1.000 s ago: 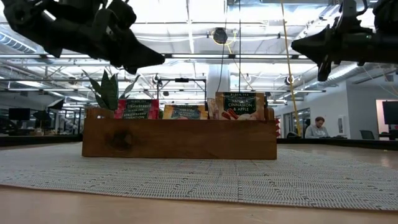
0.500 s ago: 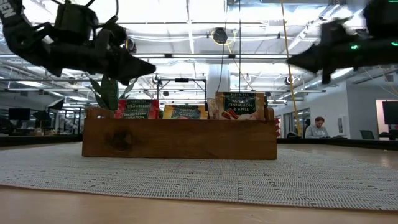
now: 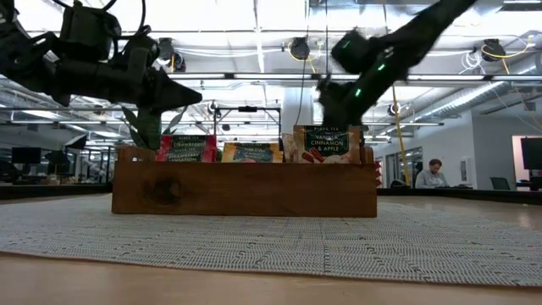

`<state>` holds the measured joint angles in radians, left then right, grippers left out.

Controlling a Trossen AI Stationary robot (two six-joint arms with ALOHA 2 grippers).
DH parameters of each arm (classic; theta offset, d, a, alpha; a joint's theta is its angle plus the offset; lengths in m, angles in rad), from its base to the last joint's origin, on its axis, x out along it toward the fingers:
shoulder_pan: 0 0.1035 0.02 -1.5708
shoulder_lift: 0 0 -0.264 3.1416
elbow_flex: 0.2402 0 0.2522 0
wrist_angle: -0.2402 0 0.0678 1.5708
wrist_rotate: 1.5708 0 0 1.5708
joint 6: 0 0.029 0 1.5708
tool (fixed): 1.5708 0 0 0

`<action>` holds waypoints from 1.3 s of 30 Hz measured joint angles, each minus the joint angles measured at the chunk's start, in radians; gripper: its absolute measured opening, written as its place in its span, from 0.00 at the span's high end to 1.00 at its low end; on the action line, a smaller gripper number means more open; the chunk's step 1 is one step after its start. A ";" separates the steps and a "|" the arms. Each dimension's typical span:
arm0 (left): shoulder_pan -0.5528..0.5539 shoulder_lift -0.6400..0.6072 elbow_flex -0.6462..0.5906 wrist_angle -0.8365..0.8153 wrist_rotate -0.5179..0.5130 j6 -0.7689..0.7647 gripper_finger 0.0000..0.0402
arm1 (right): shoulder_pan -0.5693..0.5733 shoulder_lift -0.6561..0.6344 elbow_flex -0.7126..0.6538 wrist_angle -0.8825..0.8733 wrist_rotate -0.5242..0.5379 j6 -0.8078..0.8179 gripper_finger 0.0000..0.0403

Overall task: Pick & Place Tea
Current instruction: Put the red tea bag into the left compartment of the wood organizer

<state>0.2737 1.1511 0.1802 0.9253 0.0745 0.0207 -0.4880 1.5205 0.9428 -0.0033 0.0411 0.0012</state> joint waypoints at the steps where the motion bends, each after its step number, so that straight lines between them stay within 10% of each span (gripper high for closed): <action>1: 0.000 0.000 0.000 0.000 -0.003 0.006 0.96 | -0.015 0.047 0.040 -0.042 -0.018 -0.027 0.91; 11: 0.000 0.006 0.000 -0.040 -0.006 0.026 0.98 | -0.072 0.353 0.298 -0.124 -0.152 -0.174 0.61; 16: 0.000 0.006 0.000 -0.048 -0.006 0.027 0.99 | -0.035 0.458 0.352 -0.143 -0.184 -0.181 0.70; 25: 0.000 0.006 0.000 -0.058 -0.008 0.027 0.94 | -0.039 0.485 0.371 -0.245 0.195 -0.293 0.96; 39: -0.001 0.006 0.001 -0.086 -0.008 0.027 0.94 | -0.036 0.401 0.370 -0.377 0.091 -0.239 1.00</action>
<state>0.2729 1.1572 0.1810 0.8389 0.0666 0.0479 -0.5243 1.9211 1.3125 -0.3803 0.1326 -0.2377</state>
